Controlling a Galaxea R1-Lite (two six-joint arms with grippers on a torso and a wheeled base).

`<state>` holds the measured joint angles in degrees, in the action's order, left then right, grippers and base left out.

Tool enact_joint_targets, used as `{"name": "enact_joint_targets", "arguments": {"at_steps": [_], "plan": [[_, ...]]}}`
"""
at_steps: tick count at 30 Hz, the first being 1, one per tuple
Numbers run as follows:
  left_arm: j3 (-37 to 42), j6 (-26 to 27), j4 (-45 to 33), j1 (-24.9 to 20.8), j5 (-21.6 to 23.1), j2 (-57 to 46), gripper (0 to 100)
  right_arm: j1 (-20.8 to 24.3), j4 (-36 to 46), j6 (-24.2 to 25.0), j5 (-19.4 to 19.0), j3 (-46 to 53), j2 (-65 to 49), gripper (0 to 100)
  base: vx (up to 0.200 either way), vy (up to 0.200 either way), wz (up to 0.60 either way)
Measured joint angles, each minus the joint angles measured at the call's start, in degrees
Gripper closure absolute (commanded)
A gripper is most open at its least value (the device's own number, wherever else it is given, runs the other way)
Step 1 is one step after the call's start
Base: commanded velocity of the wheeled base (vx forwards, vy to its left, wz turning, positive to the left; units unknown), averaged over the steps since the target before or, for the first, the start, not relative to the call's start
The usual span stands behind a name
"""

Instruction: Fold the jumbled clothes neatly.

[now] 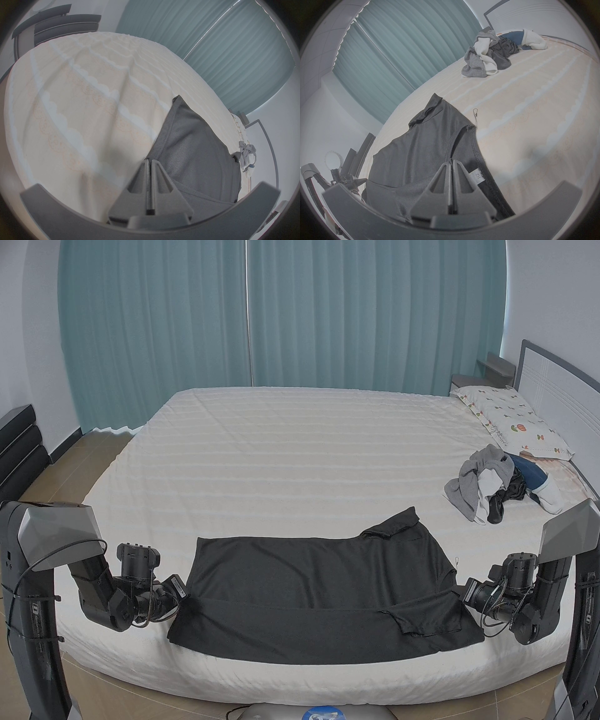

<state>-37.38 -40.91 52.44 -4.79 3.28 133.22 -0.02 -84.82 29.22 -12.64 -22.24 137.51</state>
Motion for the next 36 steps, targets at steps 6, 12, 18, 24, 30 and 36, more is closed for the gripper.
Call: {"name": "enact_joint_targets", "arguments": {"at_steps": [6, 12, 18, 24, 30, 36], "plan": [[0.0, 0.2, 0.0, -0.3, 0.0, 0.1, 100, 0.4, 0.2, 0.0, 0.2, -0.3, 0.5, 100, 0.0, 0.0, 0.0], [-0.1, 0.2, 0.0, -0.3, 0.0, 0.2, 0, 0.7, 0.3, -0.2, 0.3, -0.7, 1.3, 0, 0.0, 0.0, 0.0], [0.1, 0.1, 0.1, -0.3, 0.5, 0.2, 0, 1.2, -0.2, 0.1, 0.4, -0.4, 1.3, 0, 0.0, 0.0, 0.0], [1.2, 0.0, 2.5, 0.0, 1.0, -0.1, 0, 1.5, -0.9, 2.5, 0.1, 2.4, -2.4, 0, 0.0, 0.0, 0.0], [4.9, -0.2, 11.7, 0.2, 3.1, -0.6, 0, 2.3, -0.9, 4.8, 0.0, 5.1, -6.1, 0, 0.0, 0.0, 0.0], [9.0, -0.3, 15.8, 0.2, 8.3, -0.8, 0, 5.3, -0.7, 6.0, 0.1, 7.7, -8.0, 0, -0.167, 0.0, 0.0]]}}
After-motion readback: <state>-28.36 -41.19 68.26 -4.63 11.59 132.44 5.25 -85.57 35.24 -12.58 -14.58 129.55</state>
